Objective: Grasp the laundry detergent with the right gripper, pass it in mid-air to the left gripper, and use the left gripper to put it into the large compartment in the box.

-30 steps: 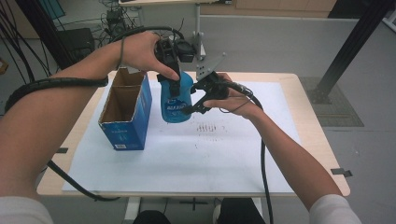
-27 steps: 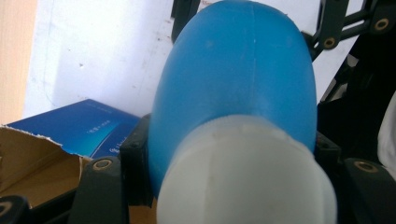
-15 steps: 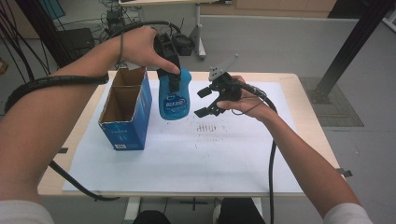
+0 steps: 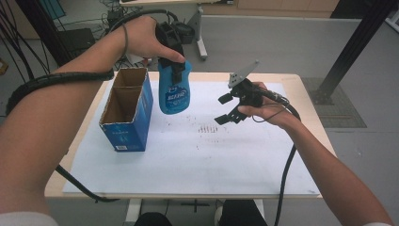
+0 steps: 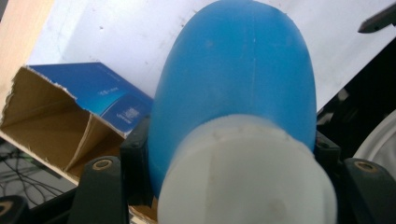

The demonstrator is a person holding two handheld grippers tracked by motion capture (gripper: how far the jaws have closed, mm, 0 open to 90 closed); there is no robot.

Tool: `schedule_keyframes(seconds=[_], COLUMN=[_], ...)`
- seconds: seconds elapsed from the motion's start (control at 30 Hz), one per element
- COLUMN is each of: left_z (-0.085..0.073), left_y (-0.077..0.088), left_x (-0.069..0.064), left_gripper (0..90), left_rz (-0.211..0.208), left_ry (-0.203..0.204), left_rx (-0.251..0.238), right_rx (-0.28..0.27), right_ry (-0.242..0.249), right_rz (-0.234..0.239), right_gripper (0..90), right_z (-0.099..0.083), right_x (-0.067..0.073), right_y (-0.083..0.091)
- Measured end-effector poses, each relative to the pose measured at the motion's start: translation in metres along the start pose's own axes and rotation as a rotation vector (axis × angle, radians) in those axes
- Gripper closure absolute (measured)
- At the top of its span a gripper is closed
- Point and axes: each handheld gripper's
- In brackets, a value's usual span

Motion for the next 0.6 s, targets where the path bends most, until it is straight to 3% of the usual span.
schedule_keyframes(seconds=[0.07, 0.2, 0.33, 0.4, 0.47, 0.5, 0.57, 0.6], left_z=[0.000, 0.000, 0.000, 0.000, -0.001, -0.001, -0.002, -0.002], left_y=[0.001, 0.011, 0.022, 0.024, 0.030, 0.030, 0.036, 0.036], left_x=[0.001, 0.008, 0.014, 0.015, 0.019, 0.019, 0.023, 0.023], left_gripper=[37.4, 37.4, 37.4, 37.5, 37.4, 37.4, 37.4, 37.4], left_rz=[-0.003, -0.033, -0.018, -0.014, -0.009, -0.009, -0.009, -0.009], left_ry=[0.011, 0.101, 0.188, 0.201, 0.249, 0.249, 0.305, 0.305], left_rx=[0.000, 0.013, -0.004, -0.006, -0.013, -0.013, -0.021, -0.021], right_rx=[0.012, 0.048, 0.066, 0.070, 0.070, 0.075, 0.080, 0.080], right_ry=[-0.011, -0.038, -0.057, -0.061, -0.063, -0.061, -0.062, -0.062], right_rz=[-0.003, -0.020, -0.044, -0.054, -0.069, -0.071, -0.073, -0.073], right_gripper=[8.9, 4.5, 3.8, 3.6, 3.6, 3.6, 3.5, 3.5], right_z=[-0.003, -0.013, -0.019, -0.020, -0.020, -0.020, -0.020, -0.020], right_x=[0.002, 0.008, 0.012, 0.014, 0.016, 0.017, 0.018, 0.018], right_y=[0.003, 0.014, 0.025, 0.029, 0.034, 0.036, 0.039, 0.039])
Point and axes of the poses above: each handheld gripper's, and its own axes: y roughly backward along the jaws, z roughly out of its top, x roughly to its left, and after that the axes turned 14 degrees about y, right-handed
